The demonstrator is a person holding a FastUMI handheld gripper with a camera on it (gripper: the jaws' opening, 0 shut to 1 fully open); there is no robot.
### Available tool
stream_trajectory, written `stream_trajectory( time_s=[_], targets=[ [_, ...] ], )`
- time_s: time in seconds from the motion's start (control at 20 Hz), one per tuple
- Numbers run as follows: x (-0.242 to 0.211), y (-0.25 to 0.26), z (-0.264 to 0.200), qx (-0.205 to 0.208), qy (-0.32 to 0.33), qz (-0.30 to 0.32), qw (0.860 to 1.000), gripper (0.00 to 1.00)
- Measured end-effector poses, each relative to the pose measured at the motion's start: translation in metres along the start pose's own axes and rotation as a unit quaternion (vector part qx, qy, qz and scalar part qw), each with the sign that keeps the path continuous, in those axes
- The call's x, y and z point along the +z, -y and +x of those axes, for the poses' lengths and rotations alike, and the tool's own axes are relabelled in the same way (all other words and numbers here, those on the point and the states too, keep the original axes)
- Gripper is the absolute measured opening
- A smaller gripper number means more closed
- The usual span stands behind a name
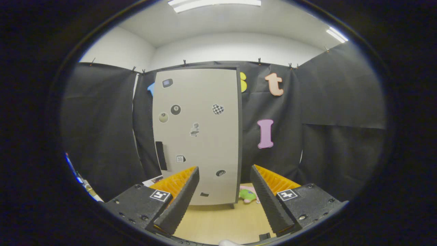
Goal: Open the shoe cabinet door, grab the shoes and put them into the shoe cabinet, then close the shoe cabinet door.
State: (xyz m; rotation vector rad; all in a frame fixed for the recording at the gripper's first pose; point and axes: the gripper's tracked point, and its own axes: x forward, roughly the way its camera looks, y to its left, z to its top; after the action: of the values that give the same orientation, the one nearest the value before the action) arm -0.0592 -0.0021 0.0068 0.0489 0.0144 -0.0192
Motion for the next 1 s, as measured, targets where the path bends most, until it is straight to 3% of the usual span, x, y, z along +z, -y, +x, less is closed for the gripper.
stream_trajectory(
  time_s=[1.0],
  targets=[
    [-0.0038, -0.0052, 0.0001, 0.008, -0.003, 0.002, 1.0, 0.98]
  ],
)
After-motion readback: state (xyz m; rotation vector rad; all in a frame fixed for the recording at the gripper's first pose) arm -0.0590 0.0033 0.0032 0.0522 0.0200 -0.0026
